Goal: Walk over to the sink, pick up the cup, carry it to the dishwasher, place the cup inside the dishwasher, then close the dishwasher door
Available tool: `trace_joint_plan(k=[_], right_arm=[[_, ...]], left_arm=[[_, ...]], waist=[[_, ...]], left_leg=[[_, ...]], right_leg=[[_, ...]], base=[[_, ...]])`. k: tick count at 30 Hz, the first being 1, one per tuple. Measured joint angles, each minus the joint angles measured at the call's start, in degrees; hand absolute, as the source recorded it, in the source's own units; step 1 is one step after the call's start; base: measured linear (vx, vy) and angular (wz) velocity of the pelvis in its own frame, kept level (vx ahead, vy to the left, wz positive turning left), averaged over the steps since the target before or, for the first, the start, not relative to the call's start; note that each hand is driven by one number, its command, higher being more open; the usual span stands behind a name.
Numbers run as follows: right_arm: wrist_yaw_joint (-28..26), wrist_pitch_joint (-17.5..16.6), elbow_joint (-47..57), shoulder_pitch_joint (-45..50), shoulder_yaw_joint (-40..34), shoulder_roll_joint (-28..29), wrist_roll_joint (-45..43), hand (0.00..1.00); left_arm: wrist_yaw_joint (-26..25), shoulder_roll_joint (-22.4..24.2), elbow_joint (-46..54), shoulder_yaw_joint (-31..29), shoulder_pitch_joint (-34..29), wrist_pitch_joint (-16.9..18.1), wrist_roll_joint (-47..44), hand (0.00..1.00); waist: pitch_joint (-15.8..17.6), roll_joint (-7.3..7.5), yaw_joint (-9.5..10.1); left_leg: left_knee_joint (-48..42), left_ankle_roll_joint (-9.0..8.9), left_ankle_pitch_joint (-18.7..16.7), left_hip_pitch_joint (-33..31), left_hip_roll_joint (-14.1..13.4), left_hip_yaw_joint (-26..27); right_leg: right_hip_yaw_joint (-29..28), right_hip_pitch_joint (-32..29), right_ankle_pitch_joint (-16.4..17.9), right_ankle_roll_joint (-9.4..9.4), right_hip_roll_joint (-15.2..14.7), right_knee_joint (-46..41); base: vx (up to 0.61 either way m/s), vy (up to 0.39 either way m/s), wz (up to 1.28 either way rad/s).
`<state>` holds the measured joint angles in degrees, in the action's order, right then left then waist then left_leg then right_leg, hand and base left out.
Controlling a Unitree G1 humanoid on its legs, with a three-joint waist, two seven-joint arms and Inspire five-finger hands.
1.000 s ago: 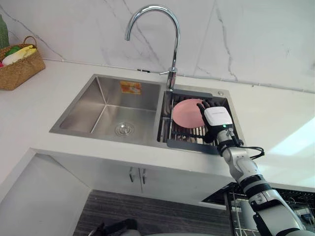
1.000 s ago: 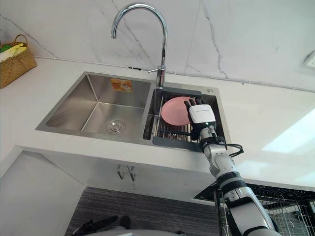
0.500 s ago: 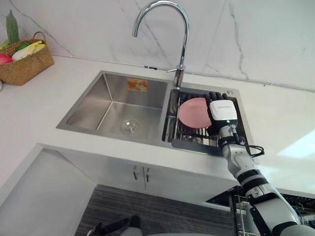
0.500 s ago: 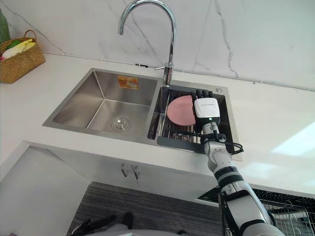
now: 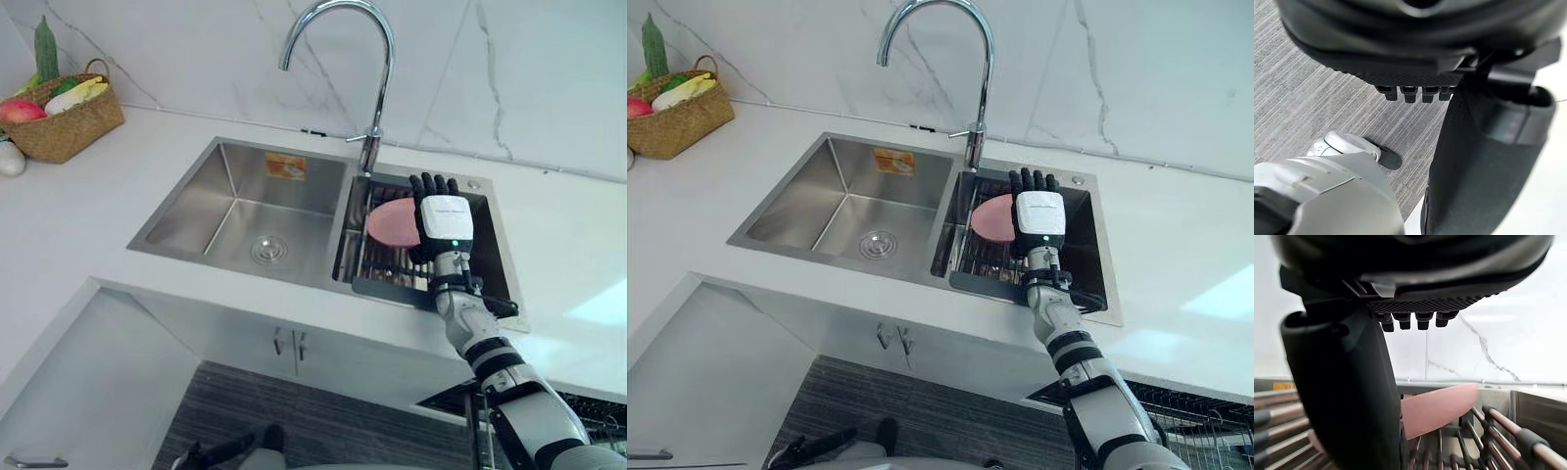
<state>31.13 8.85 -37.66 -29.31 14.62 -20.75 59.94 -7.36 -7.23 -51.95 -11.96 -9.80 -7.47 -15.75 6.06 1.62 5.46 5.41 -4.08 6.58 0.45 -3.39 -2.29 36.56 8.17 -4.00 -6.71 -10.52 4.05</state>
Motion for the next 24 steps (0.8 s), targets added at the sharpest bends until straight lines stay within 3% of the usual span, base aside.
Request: trace_joint_plan(k=[7,15,19,20,24], right_arm=[[1.76,0.46,0.01,0.00,-0.05,0.61,0.49,1.00],[-5.96,-1.65,-0.18,0.01,1.67,0.26,2.75,1.00],[-6.21,-1.54,-0.19,0.00,2.03,0.01,2.84,1.00],[-6.21,-1.40,-0.19,-0.06,2.03,-0.44,3.21,0.00],[-6.21,0.02,-1.89,-4.44,2.08,-1.11,3.44,0.00]], left_arm=[[-0.64,0.00,0.01,0.00,0.32,0.81,0.00,1.00],[-1.37,-0.04,0.03,0.01,0.30,0.28,0.02,1.00],[-1.38,-0.12,0.11,0.02,0.50,0.04,0.02,1.00],[-1.41,-0.31,0.13,0.02,0.85,-0.20,0.02,1.00],[-1.88,-1.36,0.41,-0.06,2.81,-0.92,-0.03,1.00]], waist=[[0.19,-0.09,0.01],[0.61,0.02,0.22],[1.08,0.42,0.97],[1.29,0.76,1.45],[2.50,2.57,2.60]], left_leg=[[0.00,-0.03,-0.04,0.02,0.00,0.11],[0.00,-0.02,-0.03,0.49,0.04,-0.06],[0.01,-0.17,-0.15,0.44,-0.03,-0.17],[0.01,-0.26,-0.21,0.00,-0.12,-0.19],[0.00,-0.54,0.21,-3.68,-1.09,-0.26]], right_leg=[[-0.05,0.03,0.03,-0.05,-0.01,0.00],[0.04,0.72,0.08,-0.13,-0.01,-0.01],[0.03,0.72,0.17,-0.21,0.04,-0.04],[0.04,0.38,0.22,-0.19,0.12,-0.06],[-0.27,-3.34,0.68,0.19,0.88,-0.19]], base=[[0.00,0.000,0.00],[0.00,0.001,0.01],[0.00,0.000,0.00],[0.00,0.000,0.00],[-0.02,-0.012,-0.01]])
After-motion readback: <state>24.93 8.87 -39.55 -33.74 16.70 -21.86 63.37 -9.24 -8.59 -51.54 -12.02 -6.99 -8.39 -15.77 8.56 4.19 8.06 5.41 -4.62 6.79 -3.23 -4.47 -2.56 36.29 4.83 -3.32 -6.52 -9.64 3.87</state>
